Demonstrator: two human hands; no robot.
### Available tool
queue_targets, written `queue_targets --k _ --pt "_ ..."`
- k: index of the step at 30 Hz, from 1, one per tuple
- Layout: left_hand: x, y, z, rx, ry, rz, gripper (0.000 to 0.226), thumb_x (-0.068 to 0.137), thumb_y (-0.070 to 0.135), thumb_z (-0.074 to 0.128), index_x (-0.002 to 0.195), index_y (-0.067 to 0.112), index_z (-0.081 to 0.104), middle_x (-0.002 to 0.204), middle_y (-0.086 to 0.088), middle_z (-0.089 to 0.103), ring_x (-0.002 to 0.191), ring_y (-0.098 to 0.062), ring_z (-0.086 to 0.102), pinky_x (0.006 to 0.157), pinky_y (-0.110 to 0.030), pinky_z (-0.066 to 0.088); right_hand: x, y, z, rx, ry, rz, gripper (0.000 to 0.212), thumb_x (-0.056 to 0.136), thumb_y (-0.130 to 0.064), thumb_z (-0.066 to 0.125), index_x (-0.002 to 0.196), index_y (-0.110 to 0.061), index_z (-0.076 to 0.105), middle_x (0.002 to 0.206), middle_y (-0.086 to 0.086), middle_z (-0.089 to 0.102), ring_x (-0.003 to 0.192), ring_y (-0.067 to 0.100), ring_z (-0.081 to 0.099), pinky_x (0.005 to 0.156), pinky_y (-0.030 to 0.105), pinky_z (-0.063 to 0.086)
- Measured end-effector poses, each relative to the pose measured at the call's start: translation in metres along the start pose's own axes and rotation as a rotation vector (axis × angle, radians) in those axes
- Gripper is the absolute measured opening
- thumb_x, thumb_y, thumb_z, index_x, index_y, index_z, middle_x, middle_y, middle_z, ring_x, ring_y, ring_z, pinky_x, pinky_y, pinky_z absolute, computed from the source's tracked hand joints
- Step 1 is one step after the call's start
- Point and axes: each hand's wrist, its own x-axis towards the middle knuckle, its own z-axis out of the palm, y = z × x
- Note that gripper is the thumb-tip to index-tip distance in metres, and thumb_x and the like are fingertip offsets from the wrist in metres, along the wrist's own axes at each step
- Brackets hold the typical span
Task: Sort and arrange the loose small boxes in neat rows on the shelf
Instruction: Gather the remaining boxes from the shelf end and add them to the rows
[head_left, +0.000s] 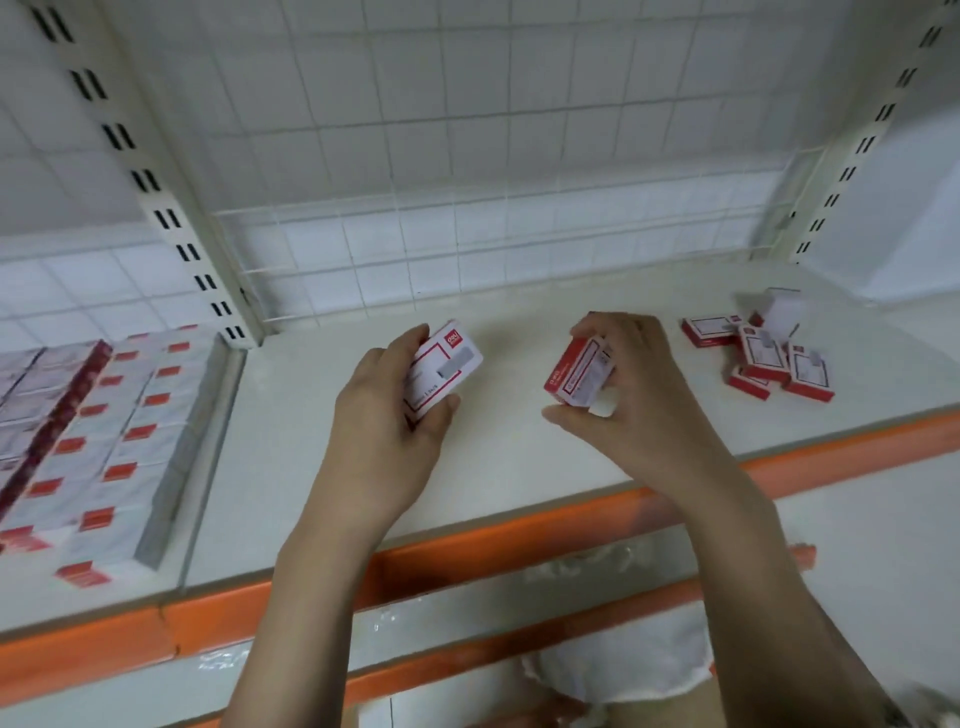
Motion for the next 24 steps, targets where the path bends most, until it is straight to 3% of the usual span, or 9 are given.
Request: queue_targets --k 6,9,12,15,17,20,22,24 --pt "-0.016 -0.030 -0.037 -0.002 -0.034 -0.005 0.057 0.081 0.008 0.067 0.134 0.015 0.047 0.101 0.004 0.050 0.086 -0.004 0.043 0.075 0.007 0.027 -0.014 -0.037 0.040 0.040 -0.028 0.059 0.069 0.066 -0.020 0.082 0.107 -0.036 0.030 0.110 -0.006 0.031 0.101 -0.005 0.042 0.082 -0.001 0.035" --pt "-0.022 -0.038 -0.047 -0.003 -0.026 -0.008 0.057 0.081 0.008 0.067 0.133 0.015 0.047 0.102 0.001 0.052 0.086 -0.005 0.044 0.076 0.006 0.027 -0.016 -0.054 0.051 0.075 0.022 0.061 0.048 0.073 -0.036 0.074 0.102 -0.025 0.038 0.101 -0.004 0.036 0.088 -0.003 0.047 0.076 0.002 0.037" --pt "-0.027 -0.039 -0.050 0.001 -0.015 -0.008 0.056 0.081 0.009 0.068 0.133 0.014 0.048 0.106 -0.002 0.056 0.087 -0.005 0.045 0.076 0.006 0.027 -0.014 -0.063 0.052 0.104 0.019 0.050 0.020 0.090 -0.020 0.058 0.093 -0.011 0.041 0.093 0.000 0.038 0.077 -0.007 0.050 0.065 0.003 0.038" --pt "-0.029 -0.039 -0.050 0.018 0.007 -0.010 0.056 0.081 0.009 0.068 0.133 0.013 0.048 0.108 -0.004 0.057 0.087 -0.004 0.044 0.075 0.007 0.025 -0.011 -0.059 0.052 0.104 -0.029 0.059 0.015 0.092 -0.014 0.048 0.099 -0.016 0.036 0.096 0.003 0.042 0.073 0.009 0.056 0.060 0.017 0.045" --pt "-0.030 -0.036 -0.049 0.030 0.008 -0.020 0.057 0.081 0.009 0.067 0.134 0.013 0.047 0.108 -0.004 0.057 0.087 -0.004 0.044 0.074 0.008 0.025 -0.009 -0.056 0.051 0.146 -0.062 0.082 0.026 0.091 -0.011 0.045 0.105 -0.024 0.028 0.107 0.000 0.046 0.083 0.014 0.059 0.065 0.022 0.050" --pt "-0.034 -0.033 -0.048 0.040 0.004 -0.026 0.056 0.081 0.010 0.067 0.134 0.013 0.047 0.109 -0.004 0.057 0.088 -0.004 0.044 0.075 0.007 0.026 -0.009 -0.053 0.053 0.205 -0.114 0.098 0.045 0.090 -0.004 0.042 0.121 -0.028 0.022 0.123 -0.010 0.047 0.103 -0.003 0.055 0.080 0.019 0.049" --pt "-0.038 -0.033 -0.046 0.048 0.012 -0.040 0.056 0.081 0.009 0.067 0.134 0.013 0.047 0.108 -0.004 0.056 0.088 -0.005 0.044 0.075 0.007 0.027 -0.011 -0.047 0.055 0.213 -0.156 0.102 0.046 0.092 -0.006 0.042 0.131 -0.026 0.027 0.128 -0.015 0.046 0.111 -0.007 0.051 0.086 0.022 0.049" --pt "-0.042 -0.031 -0.043 0.046 0.006 -0.063 0.057 0.081 0.008 0.067 0.134 0.013 0.047 0.108 -0.004 0.056 0.089 -0.006 0.045 0.076 0.006 0.027 -0.014 -0.043 0.056 0.230 -0.181 0.105 0.041 0.094 -0.011 0.043 0.132 -0.024 0.032 0.128 -0.018 0.049 0.114 -0.009 0.049 0.089 0.015 0.045"
